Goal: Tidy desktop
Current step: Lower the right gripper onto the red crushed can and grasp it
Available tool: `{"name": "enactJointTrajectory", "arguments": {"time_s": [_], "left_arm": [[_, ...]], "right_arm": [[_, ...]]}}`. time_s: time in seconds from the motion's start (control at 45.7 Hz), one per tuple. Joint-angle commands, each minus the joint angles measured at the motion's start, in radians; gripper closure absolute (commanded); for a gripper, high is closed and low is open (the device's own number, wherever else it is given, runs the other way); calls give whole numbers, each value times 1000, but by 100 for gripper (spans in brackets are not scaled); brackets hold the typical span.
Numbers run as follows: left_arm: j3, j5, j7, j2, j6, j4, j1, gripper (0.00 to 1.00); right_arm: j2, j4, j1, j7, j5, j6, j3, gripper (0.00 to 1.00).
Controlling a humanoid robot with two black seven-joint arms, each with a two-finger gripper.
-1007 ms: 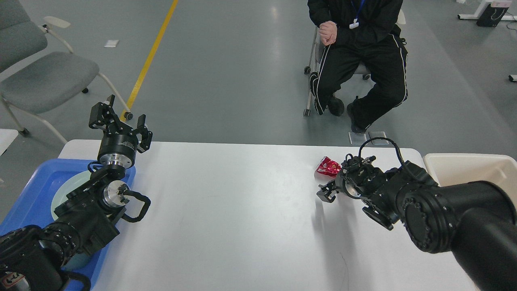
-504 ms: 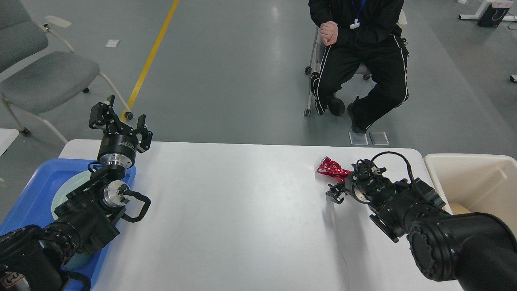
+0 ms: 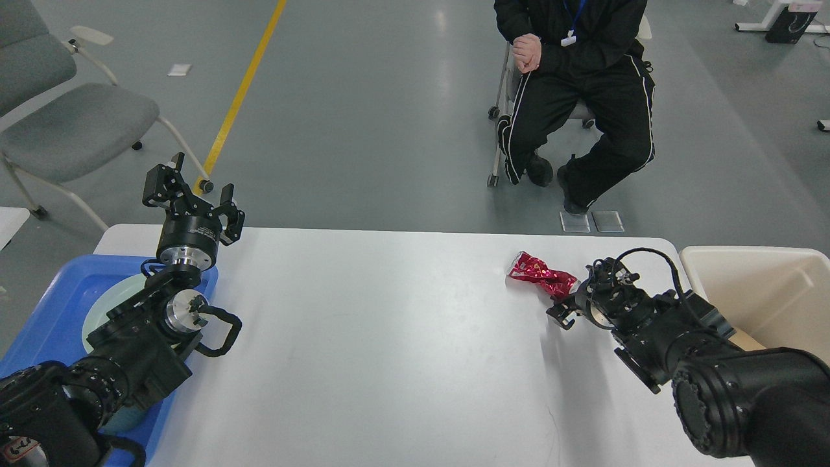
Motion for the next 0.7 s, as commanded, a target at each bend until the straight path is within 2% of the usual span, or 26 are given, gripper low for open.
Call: {"name": "enactJointTrajectory", "arguments": {"time_s": [0.0, 0.679], "left_arm": [[0, 0, 0, 0, 1, 1, 0, 4], [0, 0, 0, 0, 1, -1, 0, 4]], "right_arm": [[1, 0, -1, 1, 0, -4, -1, 14], [6, 2, -21, 3, 0, -15, 2, 26]]}}
